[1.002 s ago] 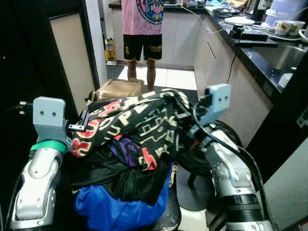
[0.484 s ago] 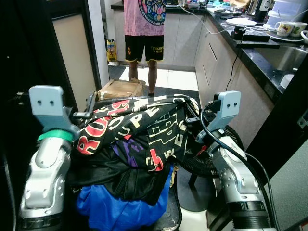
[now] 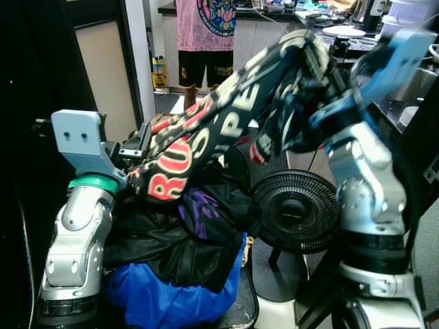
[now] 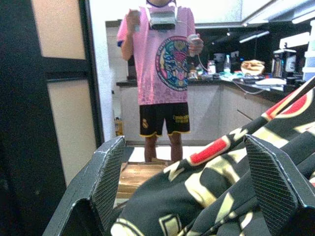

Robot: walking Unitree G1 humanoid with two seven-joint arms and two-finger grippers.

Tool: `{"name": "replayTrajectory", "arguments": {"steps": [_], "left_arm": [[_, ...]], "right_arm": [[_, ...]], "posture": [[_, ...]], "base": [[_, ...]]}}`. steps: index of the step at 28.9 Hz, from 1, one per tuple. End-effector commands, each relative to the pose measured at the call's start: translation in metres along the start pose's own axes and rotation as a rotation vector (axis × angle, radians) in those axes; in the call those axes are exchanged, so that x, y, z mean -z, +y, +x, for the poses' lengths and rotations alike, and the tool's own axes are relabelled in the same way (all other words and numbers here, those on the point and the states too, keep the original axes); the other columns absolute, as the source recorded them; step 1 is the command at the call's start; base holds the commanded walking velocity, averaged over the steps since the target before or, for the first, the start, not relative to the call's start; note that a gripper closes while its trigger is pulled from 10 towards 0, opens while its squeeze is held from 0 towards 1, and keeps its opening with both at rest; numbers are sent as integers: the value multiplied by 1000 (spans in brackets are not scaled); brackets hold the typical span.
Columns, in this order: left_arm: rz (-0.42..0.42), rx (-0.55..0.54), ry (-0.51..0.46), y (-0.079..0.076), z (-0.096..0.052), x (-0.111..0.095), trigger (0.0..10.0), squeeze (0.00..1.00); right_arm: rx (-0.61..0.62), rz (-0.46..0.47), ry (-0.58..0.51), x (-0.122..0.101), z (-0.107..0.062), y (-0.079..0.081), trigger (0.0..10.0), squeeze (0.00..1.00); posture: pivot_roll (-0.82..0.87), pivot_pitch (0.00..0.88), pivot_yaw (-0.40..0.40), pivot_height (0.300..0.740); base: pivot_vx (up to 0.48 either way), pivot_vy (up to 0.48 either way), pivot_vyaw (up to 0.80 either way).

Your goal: Clothes washing

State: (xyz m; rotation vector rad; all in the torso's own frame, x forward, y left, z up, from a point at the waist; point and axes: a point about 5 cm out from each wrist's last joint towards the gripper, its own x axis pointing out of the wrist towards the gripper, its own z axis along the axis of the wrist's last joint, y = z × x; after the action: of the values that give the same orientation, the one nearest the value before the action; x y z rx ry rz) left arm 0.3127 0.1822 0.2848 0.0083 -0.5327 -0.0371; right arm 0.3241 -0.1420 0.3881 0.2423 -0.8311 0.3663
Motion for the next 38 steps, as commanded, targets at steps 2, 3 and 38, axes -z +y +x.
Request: {"name": "replayTrajectory", "arguments": {"steps": [2, 3, 38], "left_arm": [[-1, 10, 0, -2, 1, 2, 10000, 0], [-3, 9, 3, -2, 1, 3, 10000, 0], [19, 47, 20, -11, -1, 8, 10000, 0]], "right_arm": [[-7, -22, -176, -42, 17, 2, 0, 0], [-12, -38, -212, -52, 23, 2, 0, 0], [53, -107, 312, 61, -32, -28, 0, 0]], "posture": [[-19, 46, 21, 740], [-18, 47, 21, 740], [-11, 53, 17, 740]], "base": [[0, 0, 0], [0, 0, 0], [0, 0, 0]]}}
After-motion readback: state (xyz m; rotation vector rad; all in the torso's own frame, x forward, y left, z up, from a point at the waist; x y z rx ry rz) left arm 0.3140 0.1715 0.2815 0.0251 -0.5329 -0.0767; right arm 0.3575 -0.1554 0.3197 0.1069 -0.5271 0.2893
